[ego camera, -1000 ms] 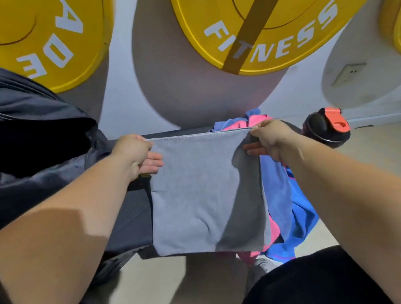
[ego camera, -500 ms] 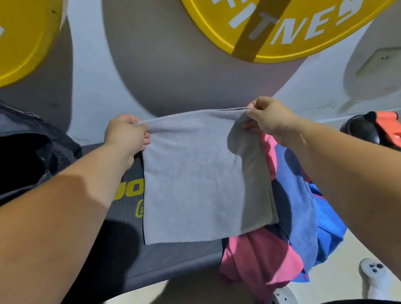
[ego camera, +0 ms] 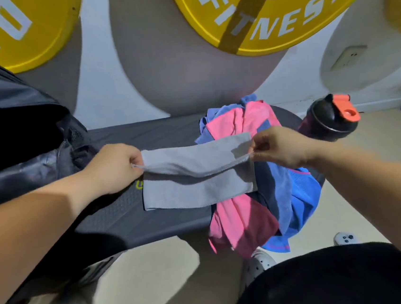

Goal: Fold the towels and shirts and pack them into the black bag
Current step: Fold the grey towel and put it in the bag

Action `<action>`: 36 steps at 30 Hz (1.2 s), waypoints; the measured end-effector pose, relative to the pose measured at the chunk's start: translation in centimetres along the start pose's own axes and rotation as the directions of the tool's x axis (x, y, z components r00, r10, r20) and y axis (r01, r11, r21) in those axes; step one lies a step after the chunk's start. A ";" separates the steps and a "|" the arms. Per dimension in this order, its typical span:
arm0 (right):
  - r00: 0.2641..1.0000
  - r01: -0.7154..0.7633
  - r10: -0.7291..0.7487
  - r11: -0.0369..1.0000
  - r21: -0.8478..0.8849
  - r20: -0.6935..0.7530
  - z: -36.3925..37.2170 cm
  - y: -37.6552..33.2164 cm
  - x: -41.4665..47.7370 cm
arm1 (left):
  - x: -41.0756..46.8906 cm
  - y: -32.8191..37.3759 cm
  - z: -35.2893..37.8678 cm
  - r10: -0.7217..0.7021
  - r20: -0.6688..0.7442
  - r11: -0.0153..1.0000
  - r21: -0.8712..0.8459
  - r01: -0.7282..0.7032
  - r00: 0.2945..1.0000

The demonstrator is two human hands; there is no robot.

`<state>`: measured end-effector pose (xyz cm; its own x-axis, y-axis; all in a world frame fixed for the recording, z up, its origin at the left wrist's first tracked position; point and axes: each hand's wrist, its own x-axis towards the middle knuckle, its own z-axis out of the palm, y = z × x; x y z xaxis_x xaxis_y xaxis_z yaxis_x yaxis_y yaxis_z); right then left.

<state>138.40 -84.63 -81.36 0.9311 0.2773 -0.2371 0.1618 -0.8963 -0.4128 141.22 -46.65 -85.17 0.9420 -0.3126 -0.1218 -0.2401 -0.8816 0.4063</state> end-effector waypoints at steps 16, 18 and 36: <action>0.980 0.037 0.028 0.947 -0.318 0.197 2.8 -1.2 -1.5 | -4.6 -1.0 6.3 0.124 0.186 0.907 0.376 -0.188 0.975; 0.967 0.046 0.081 0.879 -0.475 0.243 3.0 -1.7 -1.4 | -4.6 -0.9 6.2 0.108 0.217 0.923 0.342 -0.179 0.970; 0.998 -0.061 0.039 0.831 -0.553 -0.051 14.5 -3.3 2.8 | 2.9 -0.3 10.0 -0.419 0.010 0.898 -0.144 0.416 0.908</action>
<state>135.74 -75.88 -93.44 0.9522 0.2238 -0.2079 0.2585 -0.9530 0.1579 141.68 -50.82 -94.68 0.9535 0.0818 -0.2902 0.2100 -0.8710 0.4442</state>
